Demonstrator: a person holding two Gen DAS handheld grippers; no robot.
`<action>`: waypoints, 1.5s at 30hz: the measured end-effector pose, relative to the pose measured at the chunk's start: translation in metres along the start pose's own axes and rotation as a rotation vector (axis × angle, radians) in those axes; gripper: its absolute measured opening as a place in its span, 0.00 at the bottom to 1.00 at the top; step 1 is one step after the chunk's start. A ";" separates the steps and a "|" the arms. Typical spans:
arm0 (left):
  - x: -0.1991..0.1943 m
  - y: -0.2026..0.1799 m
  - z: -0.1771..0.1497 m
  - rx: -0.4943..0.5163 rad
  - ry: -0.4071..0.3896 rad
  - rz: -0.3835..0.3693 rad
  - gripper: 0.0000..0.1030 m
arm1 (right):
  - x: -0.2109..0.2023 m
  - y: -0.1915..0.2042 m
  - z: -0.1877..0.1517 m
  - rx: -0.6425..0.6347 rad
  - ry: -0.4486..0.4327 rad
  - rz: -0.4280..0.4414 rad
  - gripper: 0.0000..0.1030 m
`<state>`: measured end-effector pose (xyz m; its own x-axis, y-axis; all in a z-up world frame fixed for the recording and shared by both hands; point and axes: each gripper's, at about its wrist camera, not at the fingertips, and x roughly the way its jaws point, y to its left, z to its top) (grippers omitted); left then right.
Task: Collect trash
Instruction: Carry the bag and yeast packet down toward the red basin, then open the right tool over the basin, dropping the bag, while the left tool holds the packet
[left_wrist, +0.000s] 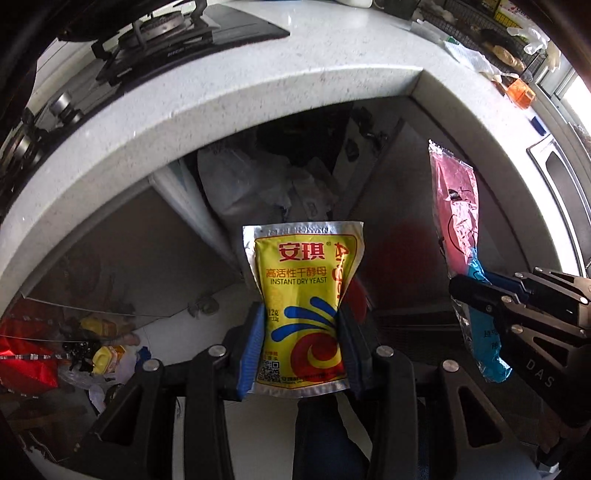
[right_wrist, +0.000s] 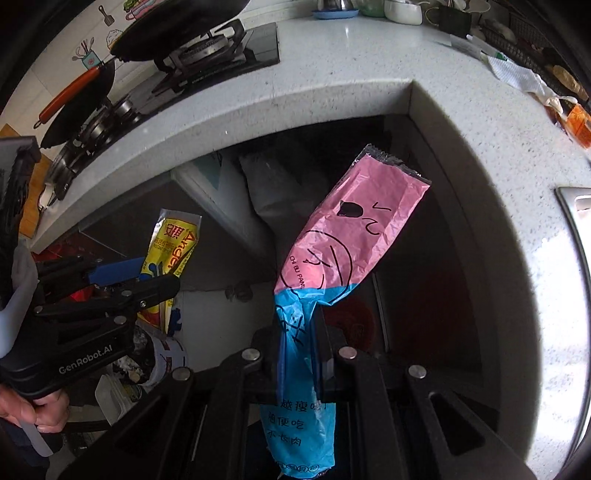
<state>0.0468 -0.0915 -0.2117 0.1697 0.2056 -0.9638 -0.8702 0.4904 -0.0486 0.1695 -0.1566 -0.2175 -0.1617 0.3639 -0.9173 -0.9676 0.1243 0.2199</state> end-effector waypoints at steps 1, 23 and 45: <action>0.007 0.002 -0.005 -0.001 0.004 -0.004 0.36 | 0.011 -0.001 -0.001 0.000 0.014 0.001 0.10; 0.300 0.014 -0.068 0.038 0.134 -0.025 0.36 | 0.350 -0.073 -0.070 0.142 0.297 0.056 0.10; 0.352 -0.004 -0.073 0.165 0.168 -0.093 0.36 | 0.378 -0.110 -0.103 0.154 0.233 0.013 0.83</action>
<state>0.0766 -0.0827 -0.5703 0.1542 0.0163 -0.9879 -0.7649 0.6349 -0.1089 0.1951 -0.1281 -0.6231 -0.2318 0.1467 -0.9616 -0.9270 0.2663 0.2641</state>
